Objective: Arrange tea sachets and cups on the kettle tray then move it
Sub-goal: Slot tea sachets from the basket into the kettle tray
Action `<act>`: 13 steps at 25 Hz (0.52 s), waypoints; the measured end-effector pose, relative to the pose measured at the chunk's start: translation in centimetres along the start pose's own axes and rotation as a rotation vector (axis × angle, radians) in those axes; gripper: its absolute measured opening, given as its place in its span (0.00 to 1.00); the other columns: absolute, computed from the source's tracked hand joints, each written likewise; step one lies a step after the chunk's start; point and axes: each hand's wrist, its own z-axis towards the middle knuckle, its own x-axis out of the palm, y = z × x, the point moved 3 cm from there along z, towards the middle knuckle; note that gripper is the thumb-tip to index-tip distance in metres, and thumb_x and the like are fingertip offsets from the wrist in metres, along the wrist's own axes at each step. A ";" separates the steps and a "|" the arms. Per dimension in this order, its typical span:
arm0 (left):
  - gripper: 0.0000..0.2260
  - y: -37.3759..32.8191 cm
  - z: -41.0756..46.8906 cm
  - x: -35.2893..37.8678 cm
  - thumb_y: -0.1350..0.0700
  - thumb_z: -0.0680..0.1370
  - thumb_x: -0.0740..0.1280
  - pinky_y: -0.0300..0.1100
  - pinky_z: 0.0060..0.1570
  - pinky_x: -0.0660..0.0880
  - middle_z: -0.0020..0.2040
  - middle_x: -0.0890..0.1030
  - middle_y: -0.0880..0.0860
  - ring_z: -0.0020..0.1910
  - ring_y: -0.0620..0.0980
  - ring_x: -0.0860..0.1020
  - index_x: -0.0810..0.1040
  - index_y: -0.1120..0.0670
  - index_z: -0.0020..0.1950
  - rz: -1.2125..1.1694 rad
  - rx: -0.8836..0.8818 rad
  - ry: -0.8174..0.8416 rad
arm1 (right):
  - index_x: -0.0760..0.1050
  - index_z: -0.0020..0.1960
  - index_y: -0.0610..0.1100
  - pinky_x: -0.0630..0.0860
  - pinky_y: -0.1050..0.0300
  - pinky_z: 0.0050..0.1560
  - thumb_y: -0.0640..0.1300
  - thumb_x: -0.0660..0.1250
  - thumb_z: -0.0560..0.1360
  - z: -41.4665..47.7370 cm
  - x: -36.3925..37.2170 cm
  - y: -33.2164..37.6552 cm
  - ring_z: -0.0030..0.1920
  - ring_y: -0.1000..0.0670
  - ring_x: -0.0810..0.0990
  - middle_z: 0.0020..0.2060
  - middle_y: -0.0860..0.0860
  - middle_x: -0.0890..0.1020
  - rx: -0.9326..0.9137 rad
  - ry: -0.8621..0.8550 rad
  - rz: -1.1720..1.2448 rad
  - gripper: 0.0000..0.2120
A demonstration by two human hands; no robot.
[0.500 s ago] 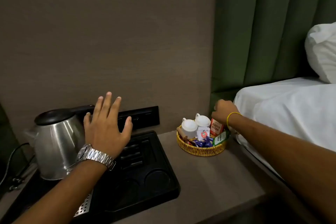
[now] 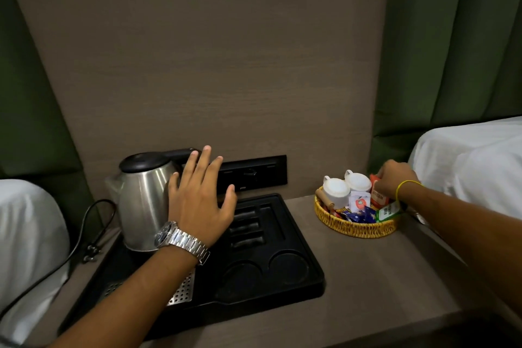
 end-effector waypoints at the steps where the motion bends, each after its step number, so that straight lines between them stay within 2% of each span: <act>1: 0.27 0.3 -0.1 -0.2 0.42 0.75 0.61 0.64 0.70 0.65 0.79 0.62 0.51 0.79 0.52 0.59 0.67 0.49 0.73 0.000 0.003 -0.006 | 0.84 0.50 0.38 0.85 0.44 0.49 0.48 0.72 0.76 0.1 -0.4 0.0 0.42 0.41 0.84 0.41 0.41 0.86 0.008 -0.028 0.004 0.12; 4: 0.27 0.3 -0.2 -0.4 0.42 0.75 0.61 0.62 0.70 0.64 0.80 0.62 0.51 0.79 0.51 0.59 0.68 0.49 0.72 0.045 0.048 -0.026 | 0.86 0.46 0.39 0.83 0.46 0.47 0.47 0.72 0.72 -0.7 -4.1 0.6 0.42 0.36 0.83 0.39 0.39 0.85 0.018 -0.167 0.026 0.11; 8: 0.25 0.3 0.4 -0.1 0.44 0.75 0.62 0.64 0.69 0.63 0.79 0.63 0.51 0.79 0.51 0.60 0.70 0.49 0.71 0.042 0.074 -0.087 | 0.87 0.52 0.46 0.82 0.50 0.45 0.49 0.73 0.68 -3.7 -9.0 6.1 0.44 0.36 0.86 0.44 0.41 0.88 -0.173 -0.379 0.105 0.14; 10: 0.24 0.2 0.6 0.2 0.45 0.74 0.63 0.67 0.68 0.63 0.79 0.64 0.51 0.79 0.51 0.60 0.71 0.49 0.70 0.034 0.090 -0.110 | 0.87 0.54 0.48 0.83 0.51 0.48 0.48 0.74 0.70 -5.7 -8.8 10.8 0.47 0.43 0.87 0.46 0.46 0.89 -0.329 -0.321 0.229 0.14; 13: 0.24 0.2 0.9 0.4 0.46 0.74 0.64 0.68 0.67 0.62 0.78 0.65 0.51 0.79 0.50 0.60 0.72 0.49 0.69 0.046 0.089 -0.123 | 0.87 0.53 0.49 0.84 0.50 0.52 0.46 0.75 0.71 -8.4 -4.9 18.1 0.48 0.49 0.87 0.46 0.50 0.89 -0.553 -0.108 0.351 0.11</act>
